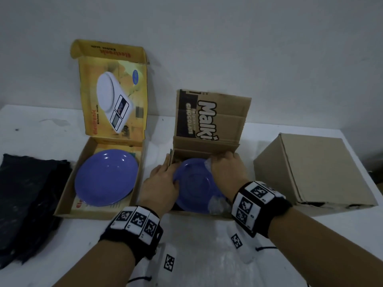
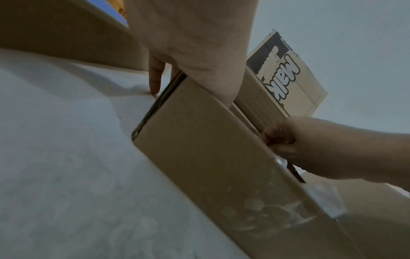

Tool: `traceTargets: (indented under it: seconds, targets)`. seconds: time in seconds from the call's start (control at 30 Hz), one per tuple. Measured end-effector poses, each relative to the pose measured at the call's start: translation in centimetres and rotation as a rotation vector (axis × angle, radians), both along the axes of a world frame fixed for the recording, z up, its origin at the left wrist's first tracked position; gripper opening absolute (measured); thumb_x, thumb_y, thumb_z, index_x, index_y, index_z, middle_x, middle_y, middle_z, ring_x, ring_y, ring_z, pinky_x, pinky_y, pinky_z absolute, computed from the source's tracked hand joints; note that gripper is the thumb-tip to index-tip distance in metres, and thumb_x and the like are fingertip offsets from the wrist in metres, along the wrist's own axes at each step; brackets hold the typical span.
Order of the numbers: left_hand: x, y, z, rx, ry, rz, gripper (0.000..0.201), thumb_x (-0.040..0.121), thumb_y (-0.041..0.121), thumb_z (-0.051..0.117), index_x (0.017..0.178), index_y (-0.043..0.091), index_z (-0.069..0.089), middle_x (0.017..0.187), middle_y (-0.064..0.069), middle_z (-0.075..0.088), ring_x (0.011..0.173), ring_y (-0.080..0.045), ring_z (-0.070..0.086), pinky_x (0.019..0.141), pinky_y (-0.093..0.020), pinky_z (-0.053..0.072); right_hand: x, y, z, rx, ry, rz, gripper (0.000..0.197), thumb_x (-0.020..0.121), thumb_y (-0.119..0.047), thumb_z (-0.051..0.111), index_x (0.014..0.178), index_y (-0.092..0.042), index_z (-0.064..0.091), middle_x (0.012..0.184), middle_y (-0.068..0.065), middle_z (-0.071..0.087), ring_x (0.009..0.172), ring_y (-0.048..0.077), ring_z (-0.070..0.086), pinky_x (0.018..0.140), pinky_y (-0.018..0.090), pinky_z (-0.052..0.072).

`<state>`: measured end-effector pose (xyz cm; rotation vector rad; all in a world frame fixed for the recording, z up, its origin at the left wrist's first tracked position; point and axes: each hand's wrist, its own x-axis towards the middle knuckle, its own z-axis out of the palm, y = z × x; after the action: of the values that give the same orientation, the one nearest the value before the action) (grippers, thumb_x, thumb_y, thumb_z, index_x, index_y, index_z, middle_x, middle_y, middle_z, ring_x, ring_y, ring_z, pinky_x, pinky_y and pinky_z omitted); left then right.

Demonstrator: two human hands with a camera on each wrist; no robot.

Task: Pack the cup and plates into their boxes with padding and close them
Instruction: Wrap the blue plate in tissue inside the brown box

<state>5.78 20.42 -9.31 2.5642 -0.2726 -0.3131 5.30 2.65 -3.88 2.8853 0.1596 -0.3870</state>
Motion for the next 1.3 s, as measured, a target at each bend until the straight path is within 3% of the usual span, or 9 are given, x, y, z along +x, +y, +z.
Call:
traceTargets:
  seconds: [0.13, 0.27, 0.4, 0.57, 0.67, 0.73, 0.87, 1.07, 1.3]
  targets:
    - [0.0, -0.1, -0.3, 0.003, 0.002, 0.016, 0.048, 0.093, 0.029, 0.046, 0.139, 0.035, 0.035, 0.149, 0.002, 0.035, 0.128, -0.023, 0.04, 0.101, -0.039, 0.041, -0.7, 0.4, -1.2, 0.003, 0.098, -0.019, 0.044, 0.094, -0.014, 0.034, 0.137, -0.006, 0.029, 0.136, 0.02, 0.046, 0.125, 0.034, 0.043, 0.114, 0.047, 0.012]
    - [0.2, 0.0, -0.4, -0.01, -0.012, 0.009, 0.048, 0.091, 0.026, 0.048, 0.137, 0.033, 0.038, 0.147, 0.0, 0.04, 0.123, -0.025, 0.045, 0.099, -0.039, 0.043, -0.1, 0.1, -0.9, 0.089, 0.243, -0.044, 0.047, 0.094, -0.005, 0.029, 0.14, -0.01, 0.022, 0.145, 0.024, 0.032, 0.132, 0.038, 0.036, 0.116, 0.05, 0.001]
    - [0.2, -0.1, -0.5, 0.001, -0.038, -0.009, 0.048, 0.09, 0.022, 0.049, 0.136, 0.031, 0.04, 0.143, 0.0, 0.043, 0.118, -0.03, 0.048, 0.093, -0.04, 0.044, -0.7, -1.1, -0.3, 0.284, 0.222, -0.04, 0.052, 0.087, -0.002, 0.044, 0.136, -0.009, 0.027, 0.14, 0.021, 0.04, 0.13, 0.034, 0.037, 0.116, 0.042, 0.011]
    - [0.1, 0.5, -1.0, -0.135, -0.049, -0.05, 0.052, 0.091, 0.025, 0.05, 0.141, 0.03, 0.036, 0.147, -0.001, 0.041, 0.127, -0.026, 0.046, 0.1, -0.038, 0.043, -4.7, -1.3, 0.3, 0.624, -0.22, -0.019, 0.026, 0.084, -0.001, 0.053, 0.107, -0.011, 0.059, 0.112, 0.012, 0.057, 0.098, 0.032, 0.055, 0.082, 0.039, 0.045]
    - [-0.6, 1.3, -0.5, -0.277, -0.096, -0.081, 0.054, 0.096, 0.032, 0.046, 0.146, 0.031, 0.027, 0.153, 0.005, 0.03, 0.137, -0.014, 0.035, 0.107, -0.029, 0.034, -8.5, 0.3, 0.1, 0.862, -0.206, 0.059, 0.012, 0.084, -0.006, 0.057, 0.091, -0.014, 0.062, 0.091, 0.003, 0.063, 0.074, 0.008, 0.049, 0.067, 0.025, 0.042]
    - [-1.2, 1.9, -0.2, -0.329, -0.064, -0.042, 0.053, 0.097, 0.032, 0.044, 0.147, 0.03, 0.026, 0.147, 0.004, 0.042, 0.128, -0.014, 0.045, 0.099, -0.024, 0.036, -10.9, 1.5, -0.5, 0.932, -0.105, 0.147, 0.009, 0.084, -0.008, 0.059, 0.089, -0.014, 0.064, 0.087, 0.0, 0.066, 0.073, 0.0, 0.046, 0.069, 0.017, 0.039]
    - [-2.4, 3.1, -0.1, -0.324, -0.036, -0.052, 0.051, 0.098, 0.037, 0.04, 0.147, 0.034, 0.027, 0.137, -0.005, 0.054, 0.112, -0.024, 0.059, 0.086, -0.028, 0.044, -14.0, 2.6, -3.8, 0.734, 0.244, 0.211, 0.041, 0.085, -0.031, 0.065, 0.123, -0.021, 0.057, 0.12, 0.0, 0.055, 0.109, 0.017, 0.05, 0.092, 0.032, 0.043]
    - [-2.9, 3.0, 0.2, -0.246, -0.029, -0.071, 0.053, 0.099, 0.036, 0.039, 0.148, 0.038, 0.019, 0.135, -0.008, 0.055, 0.107, -0.029, 0.06, 0.08, -0.031, 0.047, -14.8, 2.9, -3.4, 0.67, 0.096, 0.348, 0.02, 0.062, -0.024, 0.079, 0.078, -0.022, 0.069, 0.082, -0.001, 0.062, 0.073, 0.022, 0.06, 0.061, 0.028, 0.05]
    - [-2.9, 3.1, 0.3, -0.285, -0.014, -0.077, 0.052, 0.099, 0.035, 0.039, 0.148, 0.035, 0.021, 0.138, -0.006, 0.053, 0.118, -0.028, 0.056, 0.086, -0.031, 0.044, -14.0, 0.5, 0.3, 0.804, -0.069, 0.07, 0.009, 0.083, -0.02, 0.054, 0.09, -0.018, 0.049, 0.082, 0.005, 0.062, 0.07, 0.028, 0.057, 0.06, 0.035, 0.046]
